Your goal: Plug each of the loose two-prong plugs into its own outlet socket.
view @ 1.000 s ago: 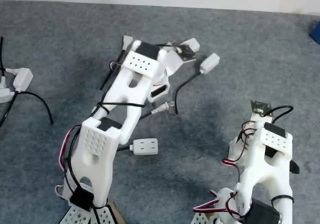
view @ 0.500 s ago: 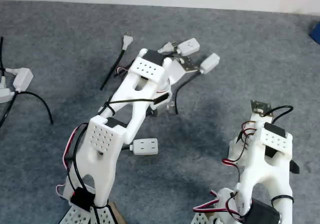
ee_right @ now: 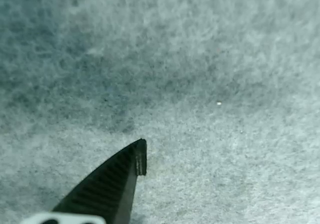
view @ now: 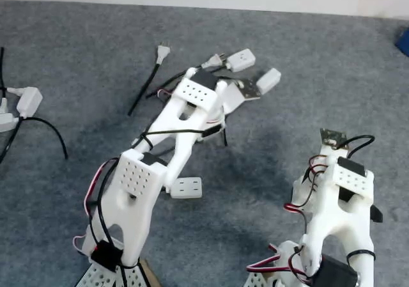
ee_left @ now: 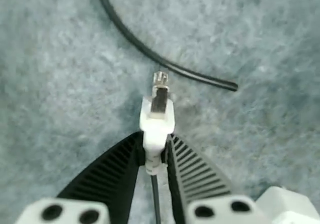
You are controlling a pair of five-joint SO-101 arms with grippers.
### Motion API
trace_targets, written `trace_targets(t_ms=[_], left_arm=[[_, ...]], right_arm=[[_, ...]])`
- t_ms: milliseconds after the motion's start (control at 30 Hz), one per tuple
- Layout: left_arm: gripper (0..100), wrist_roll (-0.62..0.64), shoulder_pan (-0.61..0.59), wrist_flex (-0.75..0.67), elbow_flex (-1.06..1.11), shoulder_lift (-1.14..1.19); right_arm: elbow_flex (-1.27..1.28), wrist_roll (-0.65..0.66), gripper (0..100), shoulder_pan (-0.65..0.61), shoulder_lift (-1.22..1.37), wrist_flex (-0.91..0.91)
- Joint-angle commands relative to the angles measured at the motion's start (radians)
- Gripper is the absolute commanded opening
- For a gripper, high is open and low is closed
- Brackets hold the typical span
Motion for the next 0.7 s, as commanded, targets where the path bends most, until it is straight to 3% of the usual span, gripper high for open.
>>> trace_targets(t_ms=[0,100,267,667], left_arm=[[1,-0.012,0.074,0.095,-0.114,-0.068],[1,-0.005,0.137,0.183,-0.206,-0.104],[1,0.032,0.243,0.184,-0.205,-0.183],[1,0.029,0.513,0.166,-0.211,-0.197]], right_arm=[[-0.002,0.008,66.3,0.016,-0.038,-0.002],[-0.004,-0.002,66.3,0.042,-0.038,-0.002],[-0.012,-0.064,66.3,0.124,-0.038,-0.002],[-0.008,-0.057,66.3,0.367,-0.038,-0.002]])
